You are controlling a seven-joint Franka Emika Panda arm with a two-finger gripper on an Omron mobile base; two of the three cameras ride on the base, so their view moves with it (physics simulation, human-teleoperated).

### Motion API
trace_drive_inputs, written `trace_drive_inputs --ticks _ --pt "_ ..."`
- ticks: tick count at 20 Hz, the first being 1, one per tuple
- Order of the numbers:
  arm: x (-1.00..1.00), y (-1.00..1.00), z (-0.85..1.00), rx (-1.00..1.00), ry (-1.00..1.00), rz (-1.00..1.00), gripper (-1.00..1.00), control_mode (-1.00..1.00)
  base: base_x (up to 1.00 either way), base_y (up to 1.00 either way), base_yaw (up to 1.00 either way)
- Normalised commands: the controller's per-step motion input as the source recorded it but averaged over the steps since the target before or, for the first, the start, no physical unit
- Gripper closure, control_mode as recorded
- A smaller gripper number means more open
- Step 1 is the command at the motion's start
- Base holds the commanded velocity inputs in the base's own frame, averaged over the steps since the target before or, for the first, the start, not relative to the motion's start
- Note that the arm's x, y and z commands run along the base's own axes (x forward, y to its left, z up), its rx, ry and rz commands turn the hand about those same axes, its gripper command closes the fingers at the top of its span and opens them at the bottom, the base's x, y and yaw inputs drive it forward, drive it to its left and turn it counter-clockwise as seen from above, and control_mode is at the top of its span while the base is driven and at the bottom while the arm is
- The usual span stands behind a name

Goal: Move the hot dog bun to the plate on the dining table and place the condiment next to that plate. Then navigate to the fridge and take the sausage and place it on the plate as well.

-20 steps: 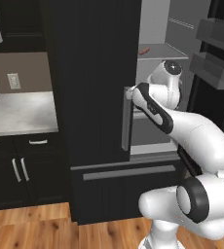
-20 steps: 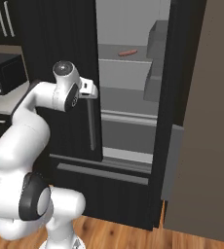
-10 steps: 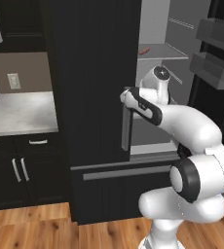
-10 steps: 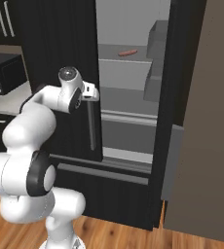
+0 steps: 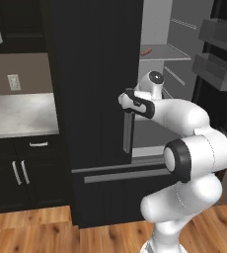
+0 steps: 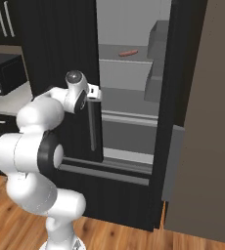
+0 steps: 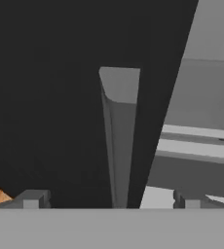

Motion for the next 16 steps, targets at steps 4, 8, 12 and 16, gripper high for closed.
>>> trace_drive_inputs --ticks 4,8,12,16 --pt "0.46 0.00 -0.18 0.00 0.00 0.00 -1.00 -1.00 0.00 0.00 0.00" --pt "0.44 0.00 -0.21 0.00 0.00 0.00 -1.00 -1.00 0.00 0.00 0.00" --pt "0.40 0.00 -0.19 0.00 -0.01 0.00 -1.00 -1.00 0.00 0.00 0.00" --pt "0.37 0.00 -0.18 0.00 -0.04 0.00 -1.00 -1.00 0.00 0.00 0.00"
